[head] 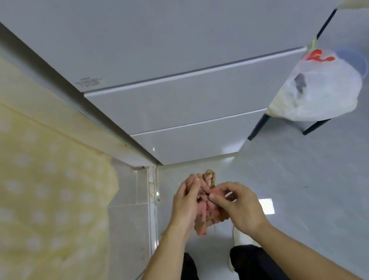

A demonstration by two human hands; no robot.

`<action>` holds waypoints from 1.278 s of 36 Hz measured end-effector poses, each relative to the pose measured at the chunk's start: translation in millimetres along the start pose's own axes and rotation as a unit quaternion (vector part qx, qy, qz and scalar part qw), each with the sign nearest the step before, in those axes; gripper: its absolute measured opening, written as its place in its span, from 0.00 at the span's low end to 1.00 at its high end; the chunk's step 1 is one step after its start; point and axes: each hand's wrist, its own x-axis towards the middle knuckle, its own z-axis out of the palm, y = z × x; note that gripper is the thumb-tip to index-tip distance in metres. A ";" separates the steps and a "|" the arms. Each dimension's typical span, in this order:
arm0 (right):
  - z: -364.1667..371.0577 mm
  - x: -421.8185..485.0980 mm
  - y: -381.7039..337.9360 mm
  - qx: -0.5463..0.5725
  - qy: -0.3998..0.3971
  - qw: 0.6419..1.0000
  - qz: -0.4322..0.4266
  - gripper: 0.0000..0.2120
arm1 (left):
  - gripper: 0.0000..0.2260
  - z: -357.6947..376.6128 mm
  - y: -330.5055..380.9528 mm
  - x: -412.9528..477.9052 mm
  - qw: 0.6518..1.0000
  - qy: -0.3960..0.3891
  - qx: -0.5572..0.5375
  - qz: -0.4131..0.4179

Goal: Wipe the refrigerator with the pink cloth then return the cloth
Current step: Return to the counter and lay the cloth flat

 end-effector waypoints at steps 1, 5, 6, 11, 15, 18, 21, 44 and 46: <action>-10.0 -5.7 -11.5 0.017 -0.008 1.000 0.004 0.02 | 0.13 5.5 10.0 -10.8 1.000 -0.009 -0.002 0.005; -43.1 -20.2 -47.9 0.021 -0.016 1.000 -0.006 0.07 | 0.17 23.2 44.9 -44.5 0.994 -0.089 0.055 0.039; -50.2 -20.8 -55.0 0.018 -0.014 1.000 -0.006 0.09 | 0.17 25.7 49.0 -47.7 0.990 -0.113 0.077 0.046; -80.8 -22.7 -84.5 0.008 0.017 1.000 -0.005 0.14 | 0.21 32.1 56.5 -56.3 0.973 -0.138 0.170 0.070; -101.6 -40.7 -106.3 -0.041 0.077 0.996 -0.025 0.19 | 0.19 29.9 60.0 -65.2 0.957 -0.151 0.232 0.090; -111.7 -61.1 -117.6 -0.029 0.096 0.995 -0.013 0.20 | 0.21 22.9 66.2 -70.3 0.940 -0.177 0.271 0.110; -112.7 -83.0 -122.8 -0.005 0.109 0.994 0.012 0.17 | 0.24 14.5 78.5 -76.4 0.917 -0.217 0.308 0.131; -176.3 -216.6 -55.8 0.271 0.492 0.819 0.121 0.10 | 0.10 139.2 157.6 -70.0 0.917 -0.250 0.223 0.219; -194.0 -224.5 -39.0 0.290 0.510 0.800 0.128 0.10 | 0.10 163.8 156.9 -77.4 0.910 -0.264 0.230 0.222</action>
